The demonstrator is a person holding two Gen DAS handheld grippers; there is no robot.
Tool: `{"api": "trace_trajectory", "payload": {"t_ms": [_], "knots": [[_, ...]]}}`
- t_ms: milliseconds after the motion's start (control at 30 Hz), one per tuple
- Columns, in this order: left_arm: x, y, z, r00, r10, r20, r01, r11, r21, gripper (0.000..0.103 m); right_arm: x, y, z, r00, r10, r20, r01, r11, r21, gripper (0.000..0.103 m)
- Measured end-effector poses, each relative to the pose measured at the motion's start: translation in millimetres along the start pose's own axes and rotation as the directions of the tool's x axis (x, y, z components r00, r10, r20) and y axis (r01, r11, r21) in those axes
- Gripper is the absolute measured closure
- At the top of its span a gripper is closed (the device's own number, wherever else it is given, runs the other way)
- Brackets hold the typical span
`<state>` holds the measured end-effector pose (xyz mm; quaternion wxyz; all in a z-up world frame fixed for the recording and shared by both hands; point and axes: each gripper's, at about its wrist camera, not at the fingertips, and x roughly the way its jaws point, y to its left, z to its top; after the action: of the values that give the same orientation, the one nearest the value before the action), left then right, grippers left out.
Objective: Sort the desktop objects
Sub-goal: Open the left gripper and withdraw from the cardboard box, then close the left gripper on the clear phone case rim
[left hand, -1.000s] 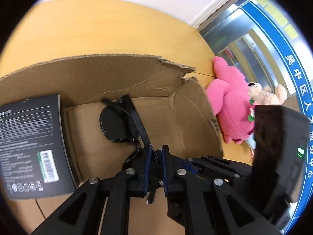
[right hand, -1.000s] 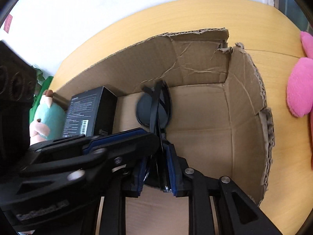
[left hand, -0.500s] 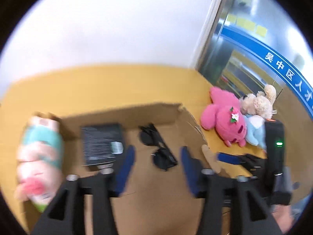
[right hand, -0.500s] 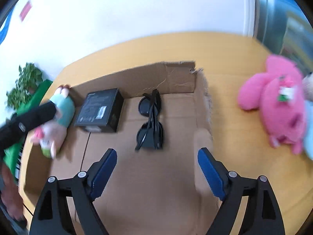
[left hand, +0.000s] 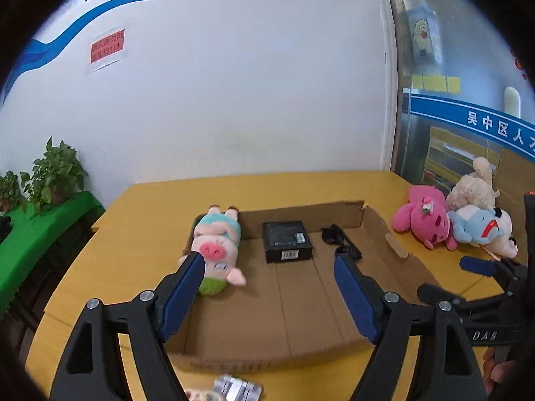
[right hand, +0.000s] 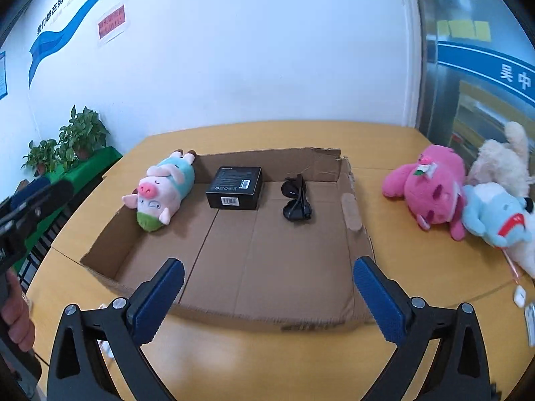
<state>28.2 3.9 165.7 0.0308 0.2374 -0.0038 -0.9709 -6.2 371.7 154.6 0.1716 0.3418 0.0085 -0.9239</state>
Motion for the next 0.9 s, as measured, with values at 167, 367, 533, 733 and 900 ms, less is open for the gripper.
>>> {"api": "trace_trajectory", "payload": {"t_ms": [167,367,533,733,900], "knots": [[-36,1,-23,0.999,-0.013,0.038,0.013,1.000,0.017,0.023,-29,16,-19,0.999,-0.022,0.040,0.023,1.000,-0.014,0.000],[-48,10,-36,0.999,0.023,0.023,-0.023,1.000,-0.018,0.023,-47,29,-37,0.998,-0.045,0.047,0.046,0.999,-0.022,0.000],[-49,13,-52,1.000,0.023,-0.004,-0.023,0.999,-0.024,0.023,-58,34,-52,0.998,-0.046,0.049,0.047,0.999,-0.024,0.000],[-48,17,-73,0.998,-0.013,-0.059,0.011,0.999,-0.031,0.023,-61,39,-67,0.999,-0.024,0.038,0.026,0.999,-0.034,0.000],[-46,47,-96,0.989,-0.047,-0.140,0.032,0.994,-0.108,0.023,-47,44,-90,0.999,0.038,-0.018,-0.039,0.999,-0.027,0.000]]}}
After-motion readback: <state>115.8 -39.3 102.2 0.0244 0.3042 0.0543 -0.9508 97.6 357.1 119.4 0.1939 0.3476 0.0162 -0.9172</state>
